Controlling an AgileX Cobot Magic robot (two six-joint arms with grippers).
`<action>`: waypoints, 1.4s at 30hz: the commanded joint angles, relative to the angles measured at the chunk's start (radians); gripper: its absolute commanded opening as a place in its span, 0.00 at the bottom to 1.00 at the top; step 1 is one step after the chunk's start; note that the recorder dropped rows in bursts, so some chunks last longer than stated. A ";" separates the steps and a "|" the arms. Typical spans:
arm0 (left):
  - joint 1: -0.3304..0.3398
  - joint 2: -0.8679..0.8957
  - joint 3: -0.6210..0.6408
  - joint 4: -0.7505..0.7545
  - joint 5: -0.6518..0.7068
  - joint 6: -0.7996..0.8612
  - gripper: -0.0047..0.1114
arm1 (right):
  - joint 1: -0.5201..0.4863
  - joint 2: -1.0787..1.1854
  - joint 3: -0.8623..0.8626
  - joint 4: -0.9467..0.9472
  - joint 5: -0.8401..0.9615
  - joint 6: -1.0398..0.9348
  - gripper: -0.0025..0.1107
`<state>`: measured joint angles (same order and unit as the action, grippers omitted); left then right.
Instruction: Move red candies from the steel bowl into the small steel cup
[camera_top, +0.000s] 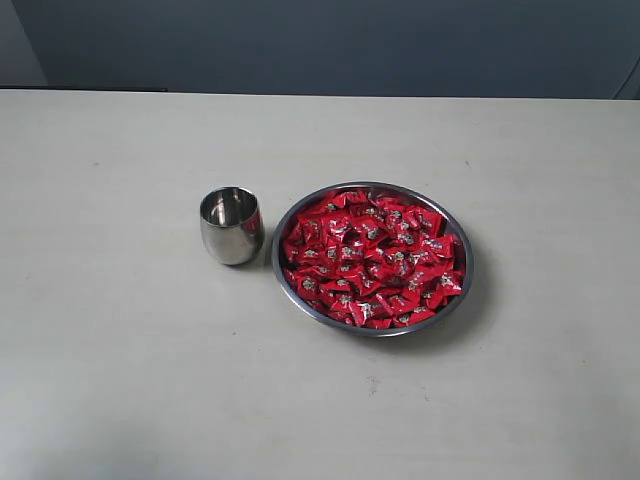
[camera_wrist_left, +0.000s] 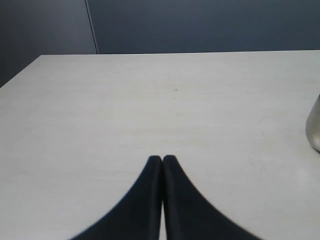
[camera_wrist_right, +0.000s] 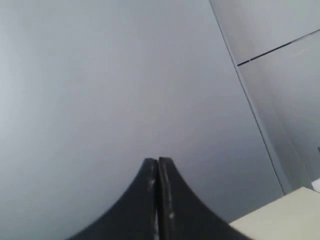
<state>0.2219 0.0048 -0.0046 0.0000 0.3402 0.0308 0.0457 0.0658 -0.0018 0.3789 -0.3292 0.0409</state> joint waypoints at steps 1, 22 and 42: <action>-0.005 -0.005 0.005 -0.006 -0.010 -0.001 0.04 | -0.005 -0.005 0.002 0.102 -0.112 0.032 0.02; -0.005 -0.005 0.005 -0.006 -0.010 -0.001 0.04 | 0.103 0.835 -0.930 -0.248 0.496 -0.102 0.02; -0.005 -0.005 0.005 -0.006 -0.010 -0.001 0.04 | 0.319 1.748 -1.338 0.306 1.150 -0.804 0.02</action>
<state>0.2219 0.0048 -0.0046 0.0000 0.3402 0.0308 0.3378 1.7604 -1.3286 0.6880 0.7898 -0.7477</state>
